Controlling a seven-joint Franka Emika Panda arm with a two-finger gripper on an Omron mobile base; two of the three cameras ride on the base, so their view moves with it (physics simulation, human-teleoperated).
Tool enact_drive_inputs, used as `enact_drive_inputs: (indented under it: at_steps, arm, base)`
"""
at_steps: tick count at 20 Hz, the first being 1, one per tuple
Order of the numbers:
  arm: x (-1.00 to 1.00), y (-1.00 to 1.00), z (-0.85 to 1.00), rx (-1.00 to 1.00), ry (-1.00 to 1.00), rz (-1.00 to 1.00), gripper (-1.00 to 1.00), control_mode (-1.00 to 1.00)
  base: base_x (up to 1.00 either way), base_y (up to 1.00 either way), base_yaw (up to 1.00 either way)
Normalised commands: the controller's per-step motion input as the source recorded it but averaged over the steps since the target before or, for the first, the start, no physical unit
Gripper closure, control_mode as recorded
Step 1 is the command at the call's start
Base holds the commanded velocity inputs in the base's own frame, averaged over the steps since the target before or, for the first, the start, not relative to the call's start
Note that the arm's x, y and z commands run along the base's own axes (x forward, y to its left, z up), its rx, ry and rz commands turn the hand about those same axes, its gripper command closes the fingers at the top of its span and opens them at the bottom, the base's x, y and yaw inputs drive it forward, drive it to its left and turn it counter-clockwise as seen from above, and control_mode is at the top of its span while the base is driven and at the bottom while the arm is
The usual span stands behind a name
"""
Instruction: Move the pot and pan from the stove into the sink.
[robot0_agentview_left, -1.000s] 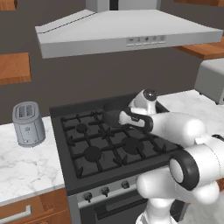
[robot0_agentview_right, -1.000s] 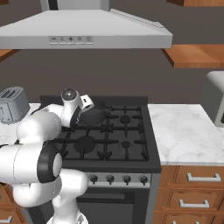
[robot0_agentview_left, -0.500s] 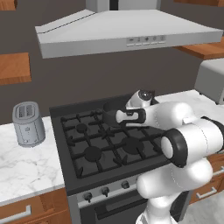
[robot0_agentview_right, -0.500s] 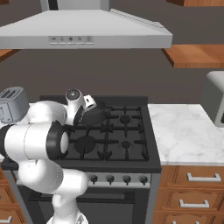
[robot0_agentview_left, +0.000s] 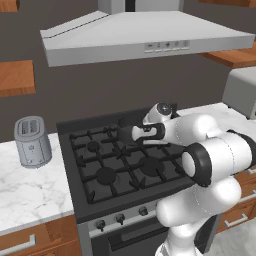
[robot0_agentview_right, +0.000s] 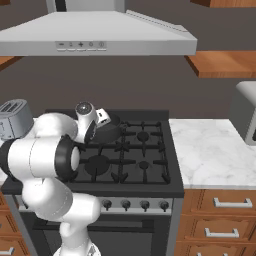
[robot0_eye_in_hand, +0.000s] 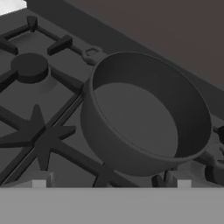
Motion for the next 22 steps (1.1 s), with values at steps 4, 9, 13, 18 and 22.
enact_drive_inputs:
  at_steps: [4,9,13,18,22]
  arm:
    - [0.24,0.0,-0.13,0.0,0.0,0.0,-1.0,-1.0]
    - [0.39,0.0,-0.16,-0.01,0.01,0.0,-1.0,-1.0]
    - [0.36,0.0,-0.23,-0.01,0.01,0.0,-1.0,-1.0]
    - [0.26,0.0,-0.31,-0.03,0.01,0.0,-1.0,-1.0]
    - [0.07,0.0,-0.47,-0.06,0.01,0.02,-1.0,-1.0]
  base:
    - [0.0,0.0,0.0]
    - [0.0,0.0,0.0]
    - [0.0,0.0,0.0]
    - [0.0,0.0,0.0]
    - [0.0,0.0,0.0]
